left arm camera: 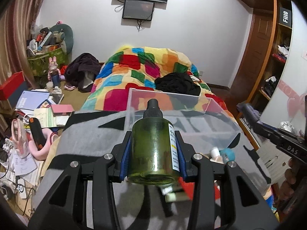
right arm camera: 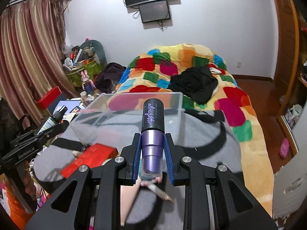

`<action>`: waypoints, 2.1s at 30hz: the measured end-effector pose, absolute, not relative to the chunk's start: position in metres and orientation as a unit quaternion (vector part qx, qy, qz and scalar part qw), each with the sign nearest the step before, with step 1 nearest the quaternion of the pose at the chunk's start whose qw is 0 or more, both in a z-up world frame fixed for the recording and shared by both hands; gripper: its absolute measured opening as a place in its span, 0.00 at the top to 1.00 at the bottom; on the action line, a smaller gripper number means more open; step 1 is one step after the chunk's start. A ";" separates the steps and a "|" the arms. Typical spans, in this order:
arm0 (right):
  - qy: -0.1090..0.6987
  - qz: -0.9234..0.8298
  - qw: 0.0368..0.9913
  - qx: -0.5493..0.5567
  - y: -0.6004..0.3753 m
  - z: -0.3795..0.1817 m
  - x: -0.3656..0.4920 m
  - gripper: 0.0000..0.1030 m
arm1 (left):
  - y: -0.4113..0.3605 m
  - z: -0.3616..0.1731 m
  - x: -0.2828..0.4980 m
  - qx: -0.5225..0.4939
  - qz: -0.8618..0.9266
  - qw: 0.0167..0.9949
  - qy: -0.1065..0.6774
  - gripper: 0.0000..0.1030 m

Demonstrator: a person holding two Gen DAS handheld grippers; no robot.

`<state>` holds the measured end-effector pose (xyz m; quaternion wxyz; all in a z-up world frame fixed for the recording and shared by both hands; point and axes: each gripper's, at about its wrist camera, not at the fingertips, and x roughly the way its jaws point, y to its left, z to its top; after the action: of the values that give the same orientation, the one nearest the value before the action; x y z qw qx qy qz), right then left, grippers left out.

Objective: Organize objects
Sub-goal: 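Lower bottle into clear box with left tool while right tool drops purple tube in, then grasp the red packet with left tool while right tool grasps beige cream tube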

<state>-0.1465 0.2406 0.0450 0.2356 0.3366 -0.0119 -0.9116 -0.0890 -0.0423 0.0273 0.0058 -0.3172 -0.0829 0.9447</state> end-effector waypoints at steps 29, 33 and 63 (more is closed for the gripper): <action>0.074 -0.843 0.262 0.465 0.169 -0.009 -0.241 0.79 | -0.014 -0.014 -0.203 -0.455 0.889 0.036 -0.022 0.60; 0.079 -0.846 0.256 0.461 0.170 -0.006 -0.239 0.79 | -0.011 -0.009 -0.196 -0.450 0.892 0.046 -0.024 0.60; 0.052 -0.851 0.291 0.434 0.220 -0.010 -0.122 0.45 | 0.031 -0.028 -0.095 -0.431 0.899 0.057 0.050 0.20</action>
<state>-0.1217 0.2196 -0.0097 0.2906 0.4340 0.0522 -0.8511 -0.0953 0.0311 -0.0283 0.0574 -0.4314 0.0495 0.8990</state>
